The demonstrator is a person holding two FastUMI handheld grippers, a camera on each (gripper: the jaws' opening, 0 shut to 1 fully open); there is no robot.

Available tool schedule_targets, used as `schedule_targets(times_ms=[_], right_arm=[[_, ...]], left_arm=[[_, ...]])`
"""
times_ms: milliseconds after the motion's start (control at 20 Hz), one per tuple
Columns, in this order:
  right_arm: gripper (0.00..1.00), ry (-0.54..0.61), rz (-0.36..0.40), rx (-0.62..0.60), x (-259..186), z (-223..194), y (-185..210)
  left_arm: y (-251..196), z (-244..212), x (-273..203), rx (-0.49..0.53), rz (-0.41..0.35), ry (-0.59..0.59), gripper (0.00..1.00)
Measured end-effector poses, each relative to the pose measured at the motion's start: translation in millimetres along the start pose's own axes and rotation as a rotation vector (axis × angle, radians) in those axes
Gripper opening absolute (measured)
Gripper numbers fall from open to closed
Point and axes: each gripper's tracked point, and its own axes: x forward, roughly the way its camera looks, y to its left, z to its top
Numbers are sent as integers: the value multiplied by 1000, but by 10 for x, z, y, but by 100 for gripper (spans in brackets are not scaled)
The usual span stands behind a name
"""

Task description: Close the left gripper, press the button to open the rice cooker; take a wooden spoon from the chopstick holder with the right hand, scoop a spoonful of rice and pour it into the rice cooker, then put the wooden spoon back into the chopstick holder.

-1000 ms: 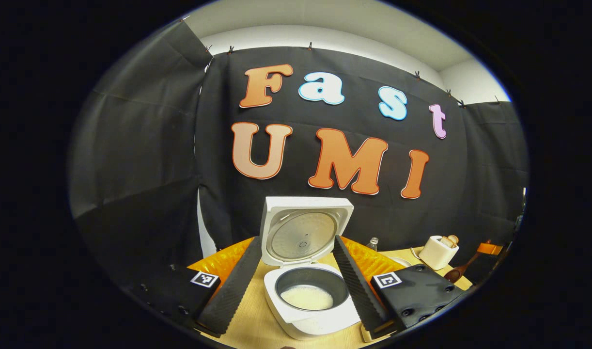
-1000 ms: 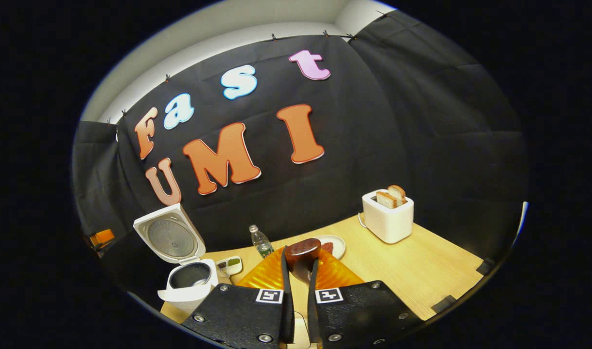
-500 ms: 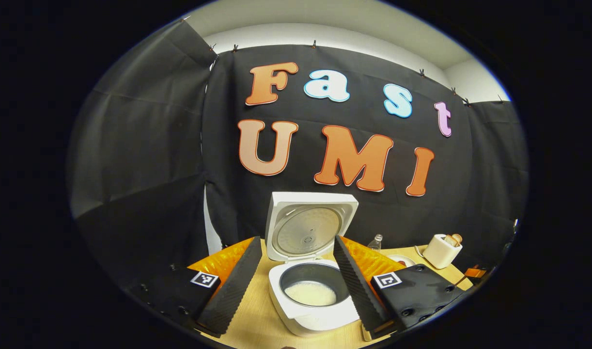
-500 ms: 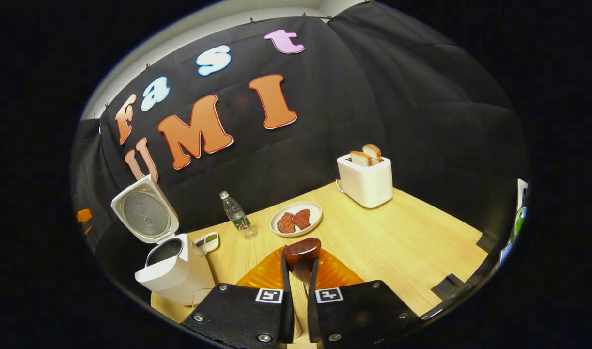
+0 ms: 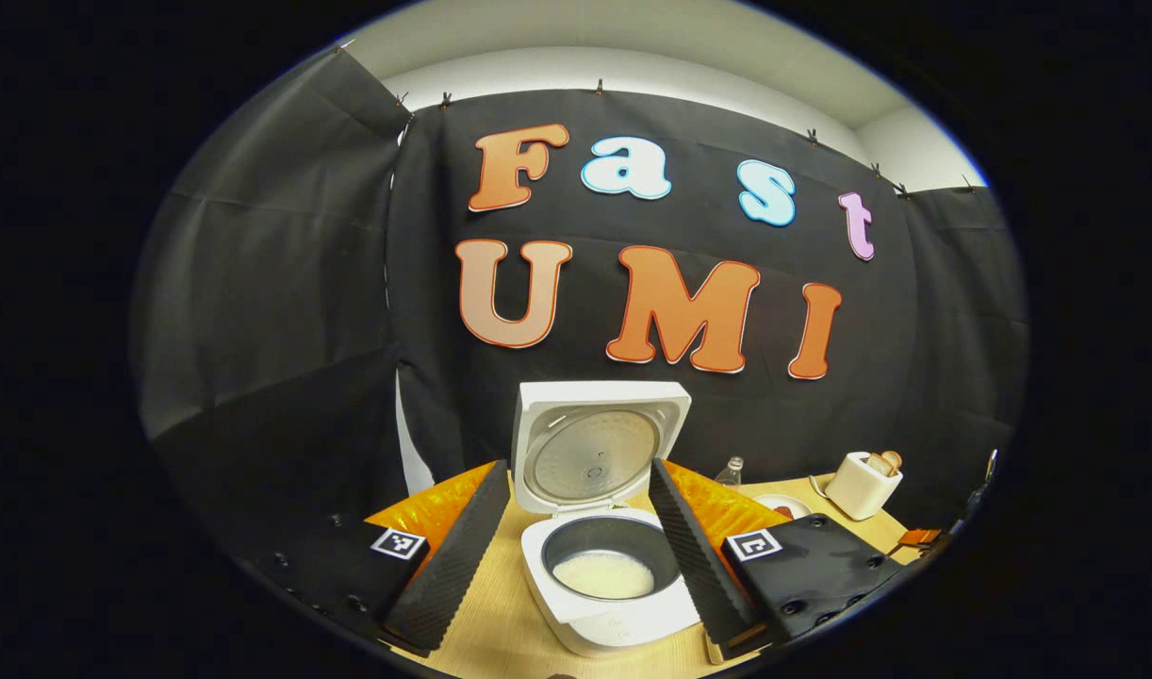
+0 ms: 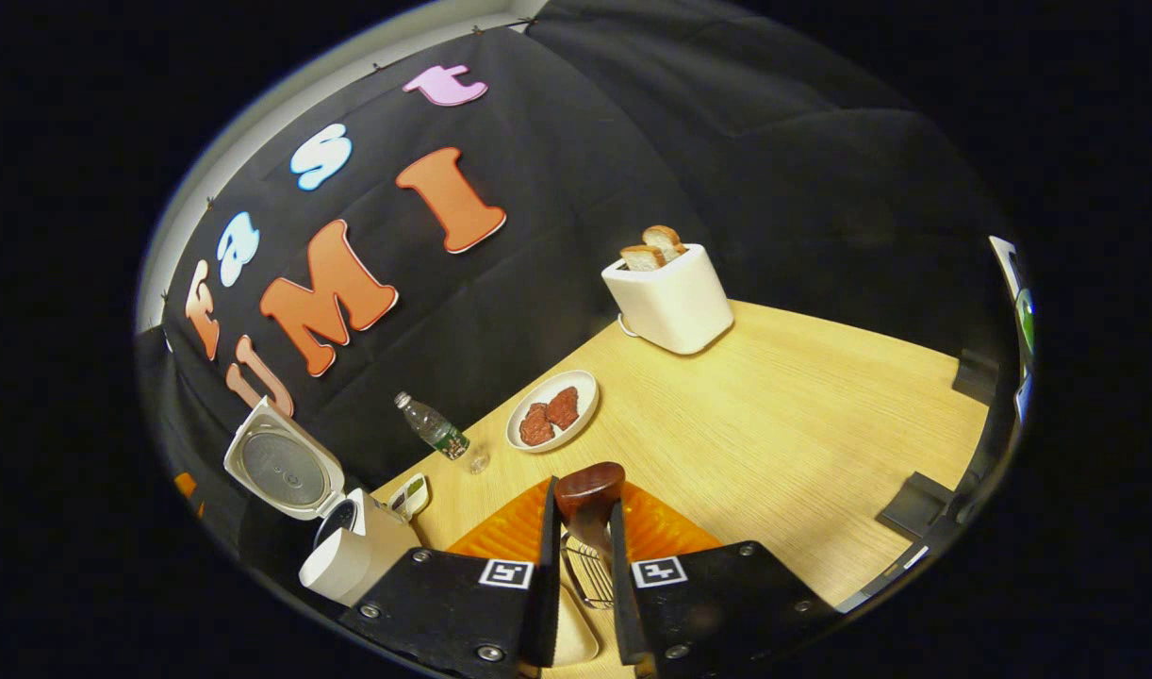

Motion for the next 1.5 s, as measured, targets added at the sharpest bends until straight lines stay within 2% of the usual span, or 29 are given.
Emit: schedule_targets(times_ms=[100,200,250,300,350,650,800,950,1150,1250,1400,1500], right_arm=[[35,14,-33,-22,-38,0,-141],[41,24,-59,-16,-92,16,-225],[67,13,-75,-25,-116,49,-264],[67,2,-90,-38,-141,112,-299],[95,-3,-101,-55,-188,168,-324],[95,-40,-109,-134,-430,524,-270],[95,-68,-106,-173,-543,718,-216],[95,-86,-110,-214,-623,828,-195],[95,-78,-131,-214,-637,849,-231],[94,-77,-140,-214,-634,852,-234],[95,-69,-146,-217,-616,830,-202],[95,-62,-146,-220,-587,803,-173]], left_arm=[[-44,78,79,10,1,-7,100],[-118,187,175,9,-3,-17,100],[-153,256,234,7,-5,-26,100],[-191,339,304,6,-5,-32,100],[-209,426,376,5,-2,-38,100],[-328,875,988,-27,12,-27,100],[-430,1041,1408,-16,-6,-13,100],[-428,1128,1870,-5,14,-17,100],[-456,949,2351,39,40,0,100],[-417,730,2573,48,51,53,100],[-376,435,2791,-5,40,108,100],[-287,266,2840,-18,67,140,100]])
